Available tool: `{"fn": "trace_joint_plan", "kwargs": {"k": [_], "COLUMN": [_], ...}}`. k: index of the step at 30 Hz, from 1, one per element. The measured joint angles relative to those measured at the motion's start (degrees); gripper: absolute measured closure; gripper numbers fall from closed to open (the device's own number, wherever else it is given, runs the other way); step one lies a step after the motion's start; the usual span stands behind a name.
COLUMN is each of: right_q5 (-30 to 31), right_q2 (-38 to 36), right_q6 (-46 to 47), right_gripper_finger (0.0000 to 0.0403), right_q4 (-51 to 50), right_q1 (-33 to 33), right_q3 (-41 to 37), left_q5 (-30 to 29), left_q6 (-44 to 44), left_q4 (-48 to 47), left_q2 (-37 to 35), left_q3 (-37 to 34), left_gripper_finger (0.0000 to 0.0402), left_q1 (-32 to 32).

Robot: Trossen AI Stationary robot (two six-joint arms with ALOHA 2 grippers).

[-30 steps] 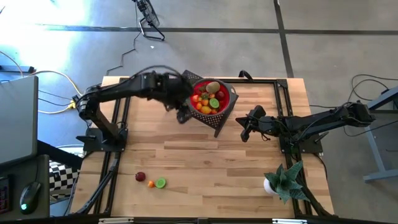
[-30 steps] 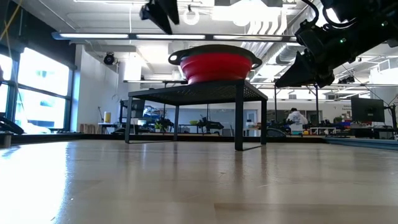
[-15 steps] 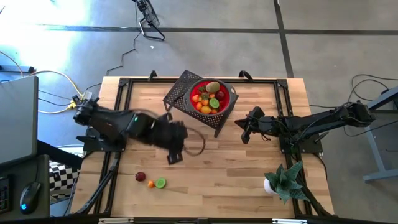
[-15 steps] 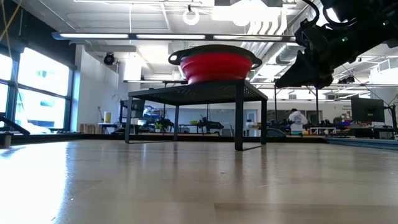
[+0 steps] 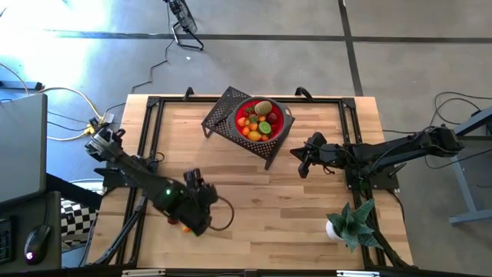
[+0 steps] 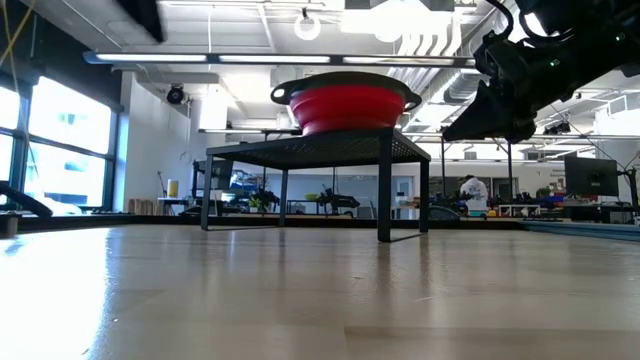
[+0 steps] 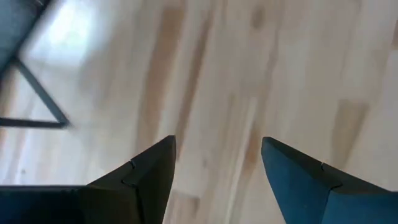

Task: Pick & Place Fruit
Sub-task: Put the sliced kiwi into the strainer bowl on the shelf

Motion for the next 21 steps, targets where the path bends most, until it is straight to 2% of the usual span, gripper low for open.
{"fn": "trace_joint_plan", "kwargs": {"k": [9, 15, 21], "right_q5": [0.3, 0.6, 0.5], "right_q2": [0.0, 0.0, 0.0], "right_q6": [2.6, 2.9, 5.6], "right_gripper_finger": [0.0401, 0.0401, 0.0401], "right_q4": [0.0, 0.0, 0.0], "right_q1": [0.0, 0.0, 0.0], "right_q3": [0.0, 0.0, 0.0], "left_q5": [9.8, 10.7, 14.8], "left_q6": [-4.0, -4.0, -4.0], "left_q4": [6.8, 15.9, 22.8], "left_q2": [0.1, 0.1, 0.1], "left_q3": [-9.0, -11.5, -11.6], "left_gripper_finger": [0.0172, 0.0172, 0.0172], "left_q1": [-7.1, -9.9, -9.7]}}
